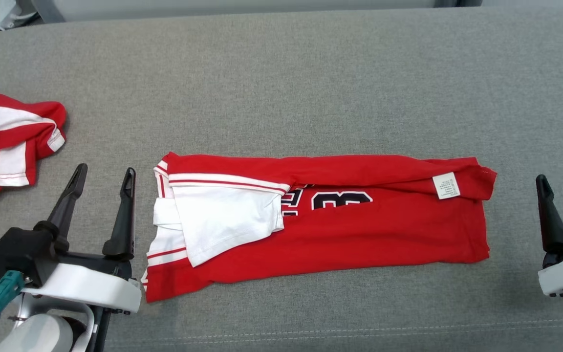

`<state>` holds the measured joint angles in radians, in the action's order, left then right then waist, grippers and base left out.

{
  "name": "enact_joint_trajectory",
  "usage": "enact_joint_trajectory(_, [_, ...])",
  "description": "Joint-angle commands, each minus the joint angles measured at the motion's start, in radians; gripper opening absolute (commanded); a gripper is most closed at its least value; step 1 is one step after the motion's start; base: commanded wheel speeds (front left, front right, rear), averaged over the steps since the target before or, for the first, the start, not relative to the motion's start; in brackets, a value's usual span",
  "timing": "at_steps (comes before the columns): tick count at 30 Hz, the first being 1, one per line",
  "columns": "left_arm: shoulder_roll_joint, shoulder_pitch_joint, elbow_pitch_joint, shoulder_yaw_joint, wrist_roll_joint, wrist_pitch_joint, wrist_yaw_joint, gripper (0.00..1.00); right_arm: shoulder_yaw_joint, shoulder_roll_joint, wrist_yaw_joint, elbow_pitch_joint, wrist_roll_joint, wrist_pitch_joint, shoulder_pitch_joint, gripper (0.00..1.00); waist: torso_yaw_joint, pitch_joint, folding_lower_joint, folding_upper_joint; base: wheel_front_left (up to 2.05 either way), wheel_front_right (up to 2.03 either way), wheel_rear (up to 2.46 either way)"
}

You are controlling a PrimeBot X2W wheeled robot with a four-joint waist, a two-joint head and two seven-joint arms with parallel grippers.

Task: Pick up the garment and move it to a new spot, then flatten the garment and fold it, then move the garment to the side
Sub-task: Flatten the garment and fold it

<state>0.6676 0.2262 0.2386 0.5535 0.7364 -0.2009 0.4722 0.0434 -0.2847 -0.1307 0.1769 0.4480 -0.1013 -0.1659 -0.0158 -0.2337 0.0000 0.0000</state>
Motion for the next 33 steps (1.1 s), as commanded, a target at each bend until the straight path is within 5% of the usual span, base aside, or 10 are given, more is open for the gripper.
enact_joint_trajectory(1, [0.022, 0.014, 0.003, -0.045, -0.004, -0.019, 0.008, 1.0, -0.014, -0.017, 0.0, -0.01, -0.011, 0.001, -0.012, 1.0, -0.003, 0.026, 0.0, 0.0, 0.0, 0.0, 0.0])
enact_joint_trajectory(16, [-0.147, -0.194, -0.128, -0.199, -0.086, -0.061, -0.071, 1.0, -0.006, 0.019, 0.0, 0.093, -0.006, -0.012, 0.092, 1.0, 0.031, 0.144, 0.0, 0.0, 0.0, 0.0, 0.0])
enact_joint_trajectory(33, [-0.211, -0.17, -0.147, -0.216, -0.172, -0.061, -0.127, 1.0, 0.05, 0.0, 0.0, 0.157, 0.056, 0.043, 0.0, 1.0, 0.049, 0.114, 0.0, 0.0, 0.0, 0.0, 0.0])
